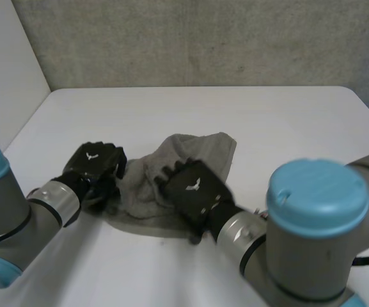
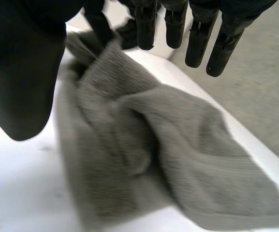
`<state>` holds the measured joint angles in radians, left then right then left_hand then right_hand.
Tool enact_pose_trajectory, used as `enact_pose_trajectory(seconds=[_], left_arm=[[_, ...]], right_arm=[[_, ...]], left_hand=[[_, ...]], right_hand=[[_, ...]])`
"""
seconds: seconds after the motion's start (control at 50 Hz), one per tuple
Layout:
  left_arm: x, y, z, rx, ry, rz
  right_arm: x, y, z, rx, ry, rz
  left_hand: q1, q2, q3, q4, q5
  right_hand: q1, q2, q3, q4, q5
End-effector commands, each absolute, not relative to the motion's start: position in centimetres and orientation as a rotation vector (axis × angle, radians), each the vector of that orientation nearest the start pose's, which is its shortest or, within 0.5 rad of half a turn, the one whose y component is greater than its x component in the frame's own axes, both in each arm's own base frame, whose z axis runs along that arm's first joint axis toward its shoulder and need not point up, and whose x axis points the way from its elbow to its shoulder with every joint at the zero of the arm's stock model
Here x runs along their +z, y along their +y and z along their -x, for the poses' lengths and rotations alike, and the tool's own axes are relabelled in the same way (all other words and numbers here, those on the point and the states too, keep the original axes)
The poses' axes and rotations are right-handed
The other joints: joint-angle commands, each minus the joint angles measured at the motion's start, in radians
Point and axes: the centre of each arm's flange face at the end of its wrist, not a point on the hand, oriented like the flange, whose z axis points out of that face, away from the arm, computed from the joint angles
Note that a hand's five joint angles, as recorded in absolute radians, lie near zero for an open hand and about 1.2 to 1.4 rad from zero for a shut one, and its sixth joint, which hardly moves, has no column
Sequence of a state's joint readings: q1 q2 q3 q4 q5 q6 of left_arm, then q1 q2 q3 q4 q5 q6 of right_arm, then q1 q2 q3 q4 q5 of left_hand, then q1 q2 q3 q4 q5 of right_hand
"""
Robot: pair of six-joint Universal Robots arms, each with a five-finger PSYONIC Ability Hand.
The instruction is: Fold the towel.
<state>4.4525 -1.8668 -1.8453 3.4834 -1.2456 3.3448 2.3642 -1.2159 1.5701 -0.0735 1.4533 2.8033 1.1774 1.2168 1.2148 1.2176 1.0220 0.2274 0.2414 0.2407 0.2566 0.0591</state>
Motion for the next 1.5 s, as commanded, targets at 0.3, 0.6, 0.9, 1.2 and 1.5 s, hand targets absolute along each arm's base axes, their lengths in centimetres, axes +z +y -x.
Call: enact_pose_trajectory(seconds=[0.3,0.6,0.9,1.2,1.5], left_arm=[[23.6,-23.6,23.1,-2.344,2.37,-0.913],[24.8,-23.2,23.0,-2.414,2.378,-0.853],[26.1,-21.8,24.0,-2.491,2.37,-0.887],[26.5,-17.5,26.6,-2.543,2.529,-1.015],[20.3,-19.8,31.9,-2.339,2.709,-1.199]], right_arm=[[18.3,-24.3,-36.1,-1.497,2.025,1.134],[14.4,-26.8,-38.7,-1.361,2.071,0.935],[23.4,-26.3,-35.4,-1.578,2.013,0.922],[32.2,-23.4,-26.4,-1.684,2.176,1.324],[26.2,-29.8,-26.8,-1.403,2.298,1.457]], left_hand=[[0.219,0.18,0.182,0.179,0.2],[0.219,0.18,0.182,0.179,0.2],[0.219,0.18,0.182,0.179,0.2],[0.219,0.18,0.182,0.179,0.2],[0.219,0.18,0.182,0.179,0.2]], right_hand=[[-0.053,-0.067,-0.066,-0.082,-0.059],[0.266,0.252,0.252,0.237,0.259],[1.169,1.155,1.156,1.14,1.163],[1.169,1.155,1.156,1.14,1.163],[1.169,1.155,1.156,1.14,1.163]])
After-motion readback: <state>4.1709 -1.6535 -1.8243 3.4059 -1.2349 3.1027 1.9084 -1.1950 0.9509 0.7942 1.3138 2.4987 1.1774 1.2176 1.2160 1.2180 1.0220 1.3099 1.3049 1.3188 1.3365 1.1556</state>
